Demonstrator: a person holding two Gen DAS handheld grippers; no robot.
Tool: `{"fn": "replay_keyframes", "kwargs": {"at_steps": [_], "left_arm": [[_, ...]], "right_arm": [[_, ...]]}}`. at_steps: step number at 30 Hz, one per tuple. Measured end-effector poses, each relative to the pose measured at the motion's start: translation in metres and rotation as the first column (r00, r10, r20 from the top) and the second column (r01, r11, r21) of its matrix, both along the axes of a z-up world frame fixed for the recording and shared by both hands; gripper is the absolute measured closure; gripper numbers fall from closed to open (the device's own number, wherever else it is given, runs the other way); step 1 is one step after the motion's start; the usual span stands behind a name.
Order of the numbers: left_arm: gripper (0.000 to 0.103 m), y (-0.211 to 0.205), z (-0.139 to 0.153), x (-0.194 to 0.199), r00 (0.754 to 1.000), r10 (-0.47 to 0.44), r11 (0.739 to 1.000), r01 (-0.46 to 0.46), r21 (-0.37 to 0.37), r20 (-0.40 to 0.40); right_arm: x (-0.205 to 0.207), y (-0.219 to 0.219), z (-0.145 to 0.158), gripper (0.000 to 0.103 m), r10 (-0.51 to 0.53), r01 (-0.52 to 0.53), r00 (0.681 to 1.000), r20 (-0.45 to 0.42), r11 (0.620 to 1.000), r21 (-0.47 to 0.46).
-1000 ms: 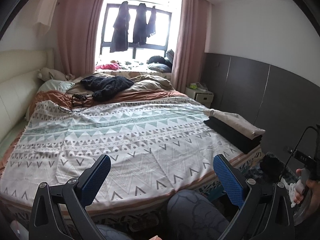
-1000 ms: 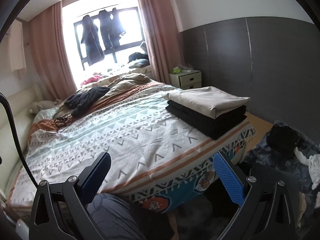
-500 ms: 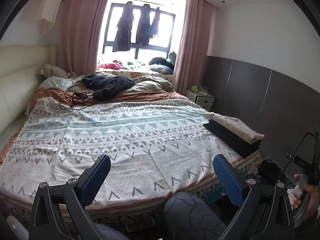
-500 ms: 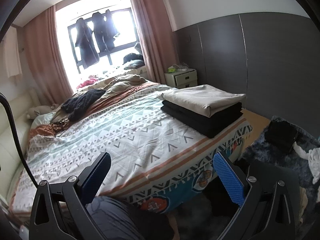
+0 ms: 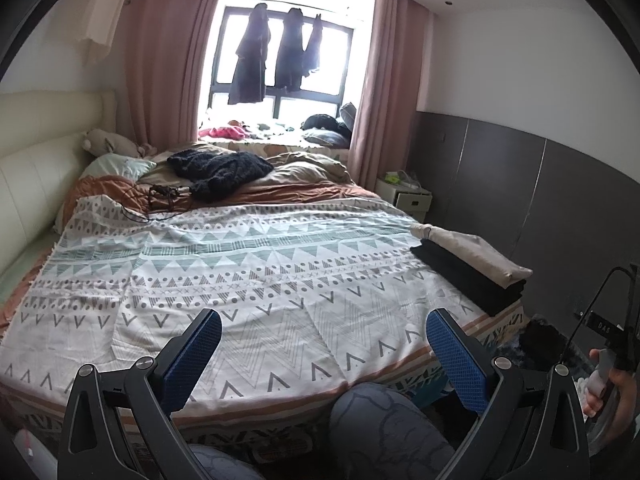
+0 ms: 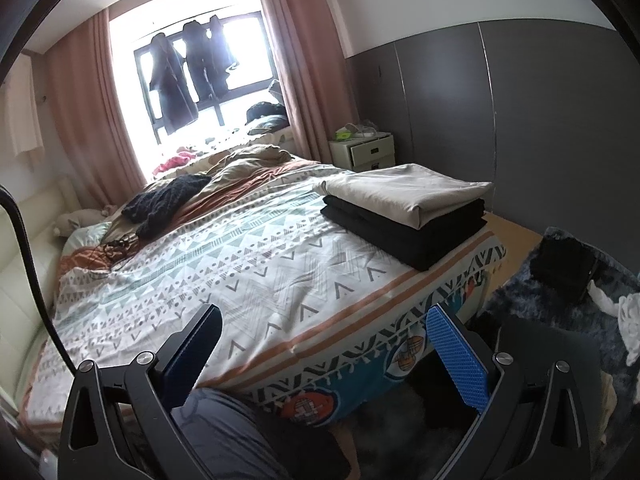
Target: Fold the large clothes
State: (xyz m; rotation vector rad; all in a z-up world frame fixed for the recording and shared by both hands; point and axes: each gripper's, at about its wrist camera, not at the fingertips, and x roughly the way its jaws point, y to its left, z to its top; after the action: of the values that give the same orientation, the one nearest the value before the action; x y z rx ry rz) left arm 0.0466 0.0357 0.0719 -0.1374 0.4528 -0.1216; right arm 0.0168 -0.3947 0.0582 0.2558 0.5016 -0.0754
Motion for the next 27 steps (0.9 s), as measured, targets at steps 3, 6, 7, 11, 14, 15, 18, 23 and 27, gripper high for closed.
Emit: {"fn": "replay_keyframes", "kwargs": {"at_steps": [3, 6, 7, 11, 14, 15, 18, 23, 27], "left_arm": [[0.0, 0.0, 0.0, -0.002, 1.0, -0.001, 1.0, 0.001, 0.005, 0.0], [0.0, -0.001, -0.001, -0.002, 1.0, 0.002, 1.0, -0.002, 0.008, 0.0], [0.0, 0.0, -0.001, -0.003, 1.0, 0.002, 1.0, -0.002, 0.005, -0.001], [0.0, -0.002, -0.001, -0.003, 1.0, 0.001, 1.0, -0.001, 0.0, 0.0], [0.0, -0.003, -0.002, -0.003, 1.0, 0.001, 1.0, -0.001, 0.002, -0.001], [0.001, -0.003, -0.002, -0.003, 1.0, 0.0, 1.0, 0.0, 0.0, -0.001], [0.0, -0.003, -0.003, -0.004, 1.0, -0.002, 1.0, 0.002, 0.004, 0.0], [0.0, -0.001, -0.003, -0.006, 1.0, 0.006, 1.0, -0.006, -0.008, -0.002], [0.001, 0.003, -0.003, -0.006, 1.0, 0.009, 1.0, -0.009, -0.009, 0.001]], "right_arm": [[0.0, 0.0, -0.001, 0.0, -0.002, 0.002, 1.0, 0.001, 1.0, -0.006], [0.001, -0.001, -0.002, 0.0, -0.001, 0.001, 1.0, -0.001, 1.0, -0.005], [0.001, -0.001, -0.003, 0.0, 0.0, 0.0, 1.0, -0.001, 1.0, -0.006], [0.001, -0.001, -0.003, 0.0, -0.002, 0.002, 1.0, 0.0, 1.0, -0.009], [0.001, -0.002, -0.002, 0.0, -0.001, 0.001, 1.0, 0.002, 1.0, -0.009], [0.001, -0.002, -0.003, 0.0, -0.001, 0.001, 1.0, 0.004, 1.0, -0.009], [-0.001, -0.005, -0.002, 0.0, -0.003, 0.003, 1.0, 0.007, 1.0, -0.007], [-0.003, -0.008, 0.0, 0.0, -0.009, 0.009, 1.0, 0.012, 1.0, -0.007], [-0.004, -0.01, 0.002, 0.0, -0.01, 0.01, 1.0, 0.016, 1.0, -0.005]]}}
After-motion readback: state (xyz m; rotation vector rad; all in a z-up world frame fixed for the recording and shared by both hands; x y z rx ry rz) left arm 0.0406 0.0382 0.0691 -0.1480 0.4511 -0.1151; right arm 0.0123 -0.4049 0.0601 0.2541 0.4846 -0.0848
